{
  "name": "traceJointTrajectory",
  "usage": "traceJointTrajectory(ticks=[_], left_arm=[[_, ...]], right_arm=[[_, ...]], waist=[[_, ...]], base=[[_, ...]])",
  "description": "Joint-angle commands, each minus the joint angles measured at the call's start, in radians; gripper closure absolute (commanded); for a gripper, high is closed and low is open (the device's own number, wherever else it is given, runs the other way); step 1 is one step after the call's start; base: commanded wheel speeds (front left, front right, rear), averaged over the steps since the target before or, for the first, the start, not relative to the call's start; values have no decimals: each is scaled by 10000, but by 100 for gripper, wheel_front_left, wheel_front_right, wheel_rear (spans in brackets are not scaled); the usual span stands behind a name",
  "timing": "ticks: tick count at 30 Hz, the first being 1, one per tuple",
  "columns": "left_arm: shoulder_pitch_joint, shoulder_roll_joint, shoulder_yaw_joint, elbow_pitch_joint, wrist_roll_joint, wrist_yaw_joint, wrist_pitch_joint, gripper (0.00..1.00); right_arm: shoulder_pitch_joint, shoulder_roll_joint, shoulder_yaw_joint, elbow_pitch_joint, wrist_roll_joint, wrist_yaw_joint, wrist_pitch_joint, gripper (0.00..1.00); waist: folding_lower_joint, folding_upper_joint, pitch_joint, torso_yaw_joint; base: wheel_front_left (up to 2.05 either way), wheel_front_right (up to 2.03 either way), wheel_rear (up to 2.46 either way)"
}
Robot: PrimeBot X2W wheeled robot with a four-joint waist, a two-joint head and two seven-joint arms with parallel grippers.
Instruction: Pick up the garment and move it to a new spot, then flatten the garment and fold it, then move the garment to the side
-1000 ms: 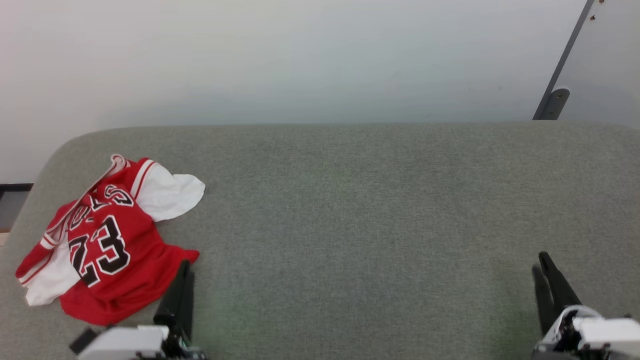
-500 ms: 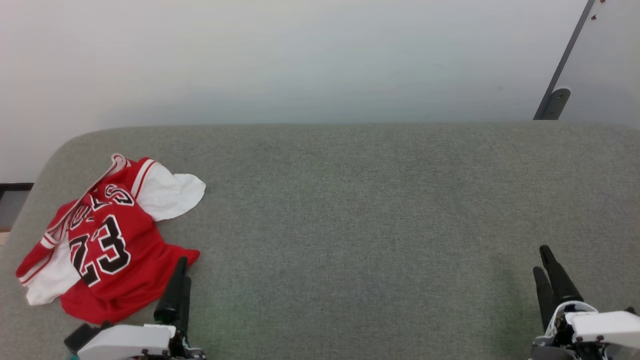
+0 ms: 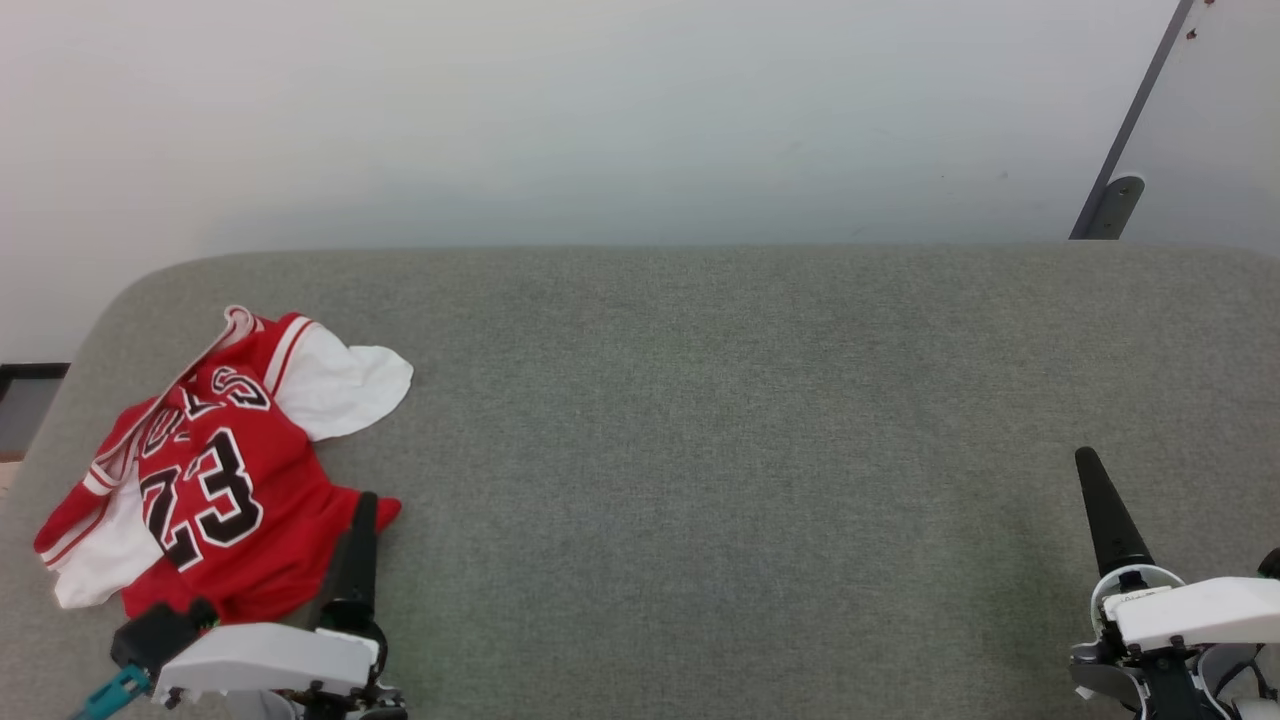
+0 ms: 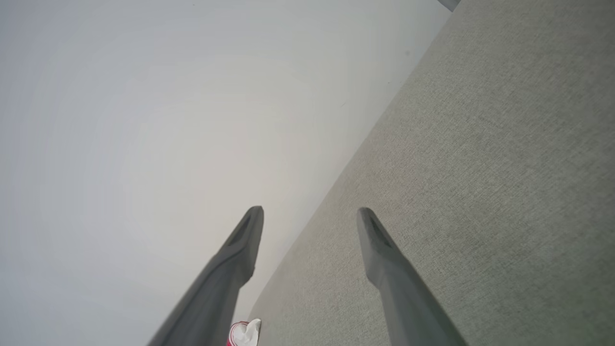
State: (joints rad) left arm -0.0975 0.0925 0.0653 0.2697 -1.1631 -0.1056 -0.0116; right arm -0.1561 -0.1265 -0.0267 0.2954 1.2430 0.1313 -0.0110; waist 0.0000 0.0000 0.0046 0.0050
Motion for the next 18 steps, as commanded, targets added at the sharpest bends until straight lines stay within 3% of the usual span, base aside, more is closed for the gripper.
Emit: traceJointTrajectory(ticks=[1, 18], left_arm=[[-281, 79, -24, -187, 346, 31, -80, 0], [-318, 482, -727, -310, 3934, 412, -690, 0]], right_arm=[[-309, -82, 7, -152, -295, -2, -83, 0], [-618, -191, 56, 29, -4273, -4, -694, 0]], waist=[[0, 0, -1, 1], [0, 0, -24, -16]], base=[[0, 0, 0], [0, 0, 0]])
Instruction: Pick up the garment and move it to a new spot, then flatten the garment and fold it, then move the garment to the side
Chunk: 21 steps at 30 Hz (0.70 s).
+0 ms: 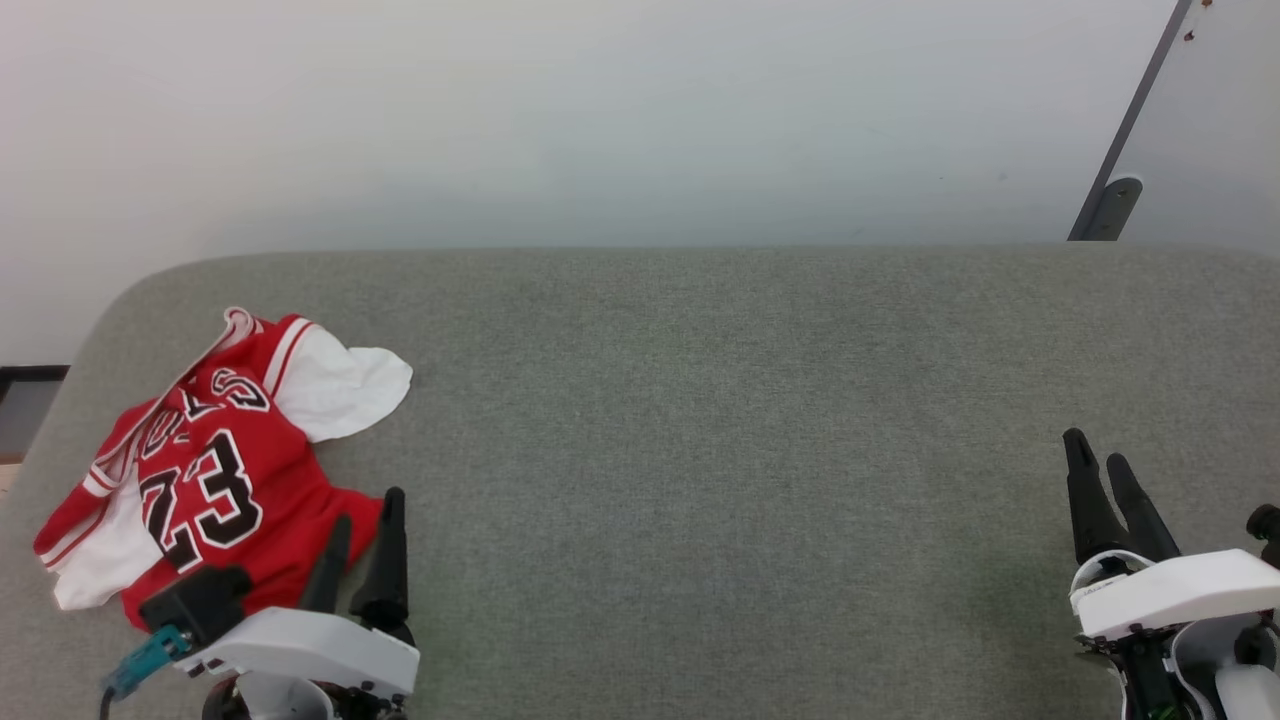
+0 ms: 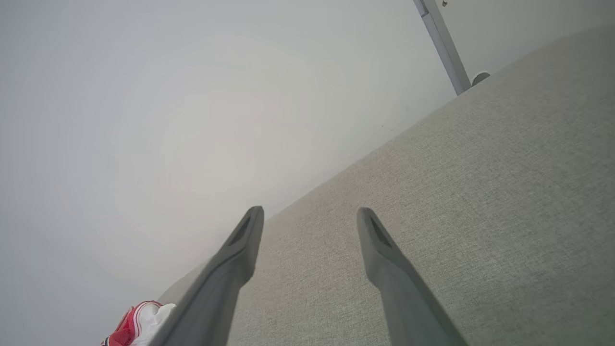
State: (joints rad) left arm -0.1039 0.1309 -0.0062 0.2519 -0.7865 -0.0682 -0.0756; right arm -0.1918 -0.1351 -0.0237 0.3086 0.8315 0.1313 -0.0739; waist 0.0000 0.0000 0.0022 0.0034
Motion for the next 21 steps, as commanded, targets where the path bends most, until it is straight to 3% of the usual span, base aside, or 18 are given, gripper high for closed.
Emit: traceJointTrajectory(ticks=[1, 10, 21], left_arm=[[-259, 120, -52, -139, 319, 64, -82, 0], [-307, 380, -429, -98, 1589, 308, -368, 0], [-365, 572, -754, 24, 2690, 480, -677, 0]], right_arm=[[-271, -99, 32, -82, -369, -4, -97, 0], [-427, -107, 98, 107, -2127, -4, -375, 0], [-609, -152, 106, 325, -3474, -5, -691, 0]], waist=[[0, 0, -3, -1], [0, 0, -35, -16], [0, 0, -69, -17]], base=[[0, 0, 0], [0, 0, 0], [0, 0, 0]])
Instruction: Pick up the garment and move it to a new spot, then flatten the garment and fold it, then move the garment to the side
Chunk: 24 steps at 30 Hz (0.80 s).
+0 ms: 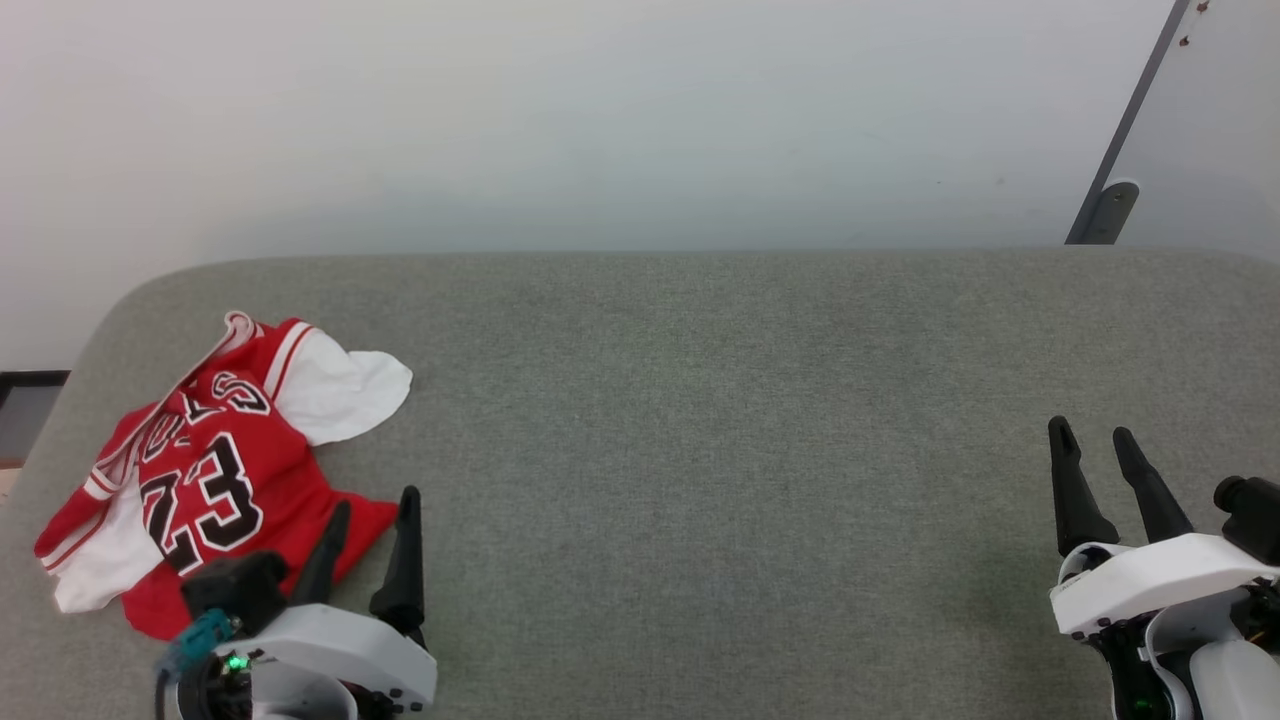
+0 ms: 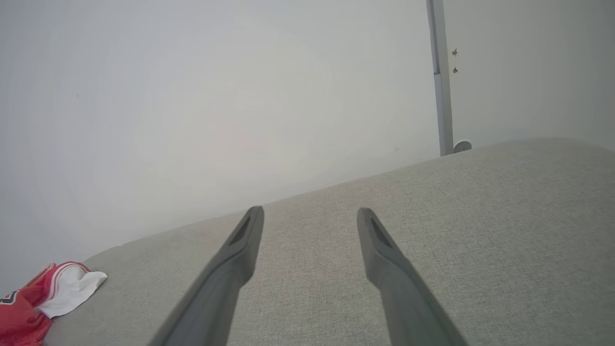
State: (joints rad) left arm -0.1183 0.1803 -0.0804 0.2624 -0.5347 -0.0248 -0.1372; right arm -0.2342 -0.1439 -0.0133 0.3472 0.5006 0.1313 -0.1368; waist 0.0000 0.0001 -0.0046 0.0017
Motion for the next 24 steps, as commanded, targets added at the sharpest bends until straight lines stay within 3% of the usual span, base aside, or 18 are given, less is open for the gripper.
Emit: traceJointTrajectory(ticks=[1, 24], left_arm=[[-230, 93, -33, -84, 276, 63, -85, 0], [-247, 169, -281, 374, 2166, 64, -643, 0]], right_arm=[[-192, -68, -17, -39, -259, -5, -87, 0], [-362, -145, -86, 240, -2440, -7, -646, 0]], waist=[[0, -1, -3, -1], [0, -1, -71, -52]], base=[[0, 0, 0], [0, 0, 0]])
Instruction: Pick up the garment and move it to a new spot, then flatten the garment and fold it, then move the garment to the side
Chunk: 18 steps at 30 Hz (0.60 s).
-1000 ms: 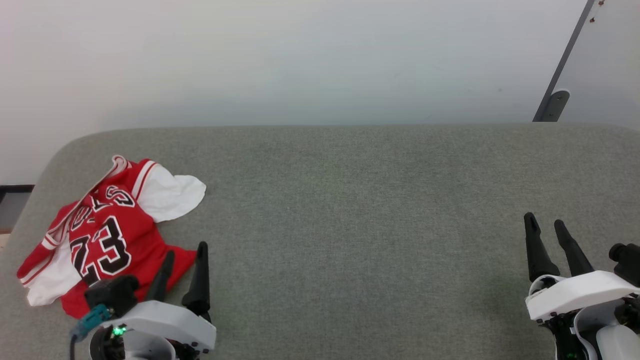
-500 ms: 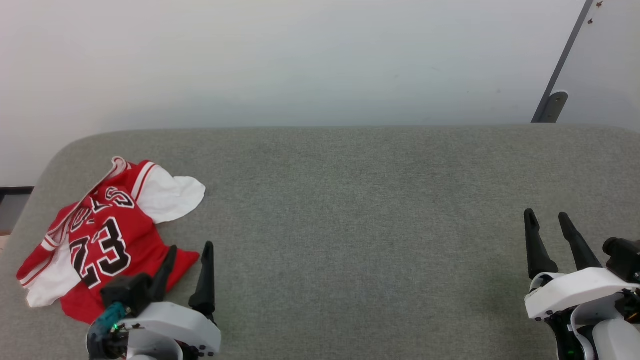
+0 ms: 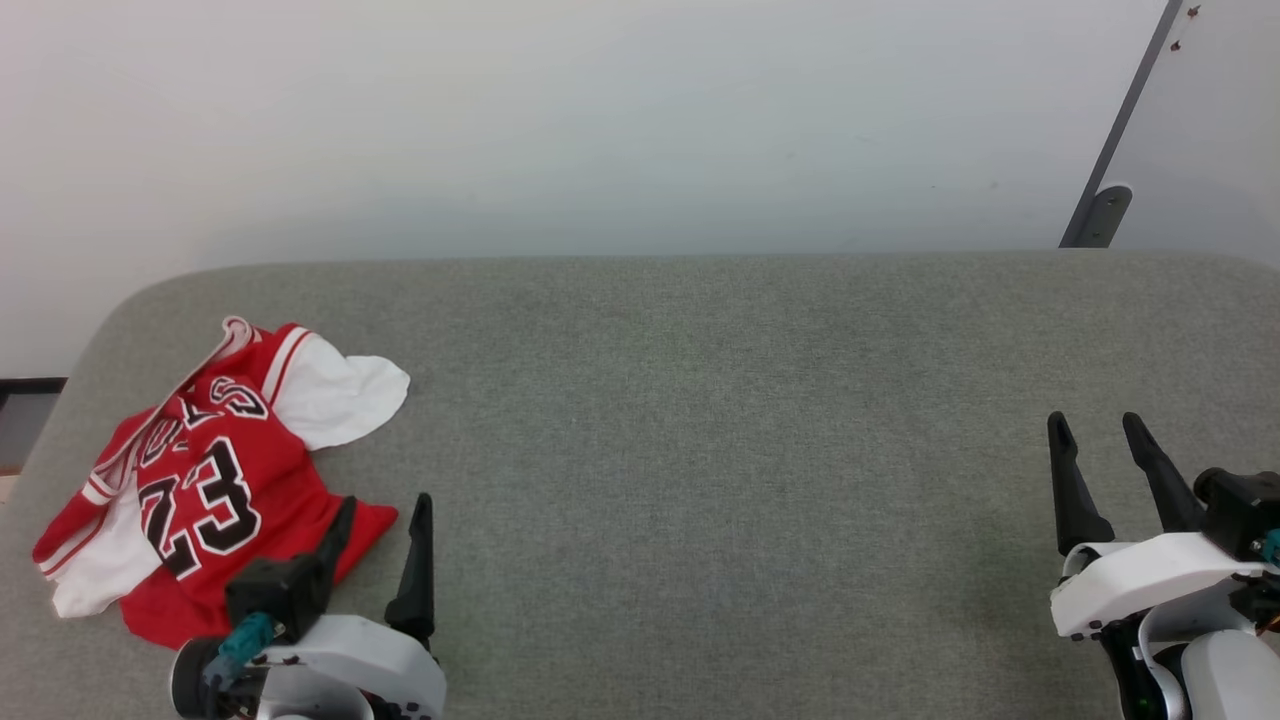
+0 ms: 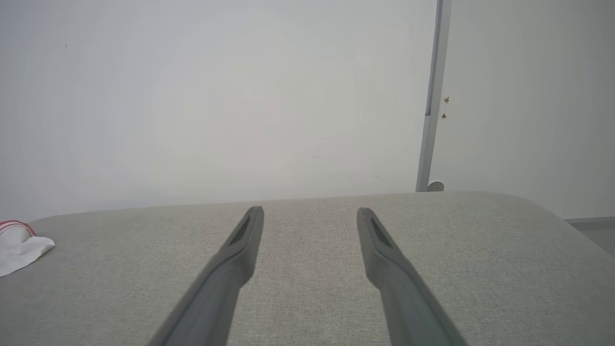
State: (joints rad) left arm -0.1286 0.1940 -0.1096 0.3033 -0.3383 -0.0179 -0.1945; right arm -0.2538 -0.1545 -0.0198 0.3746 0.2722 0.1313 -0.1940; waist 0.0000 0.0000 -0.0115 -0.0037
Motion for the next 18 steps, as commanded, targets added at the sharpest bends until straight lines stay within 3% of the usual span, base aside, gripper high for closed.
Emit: traceJointTrajectory(ticks=[1, 18], left_arm=[[-122, 34, 15, -17, 281, -12, -93, 0], [4, -182, 243, 181, 1411, -254, -441, 0]], right_arm=[[-157, -25, -52, -37, -243, -7, -102, 0], [3, 262, -705, -111, -1461, -9, -452, 0]], waist=[[0, 0, -7, 3], [0, 0, 6, 61]], base=[[0, 0, 0], [0, 0, 0]])
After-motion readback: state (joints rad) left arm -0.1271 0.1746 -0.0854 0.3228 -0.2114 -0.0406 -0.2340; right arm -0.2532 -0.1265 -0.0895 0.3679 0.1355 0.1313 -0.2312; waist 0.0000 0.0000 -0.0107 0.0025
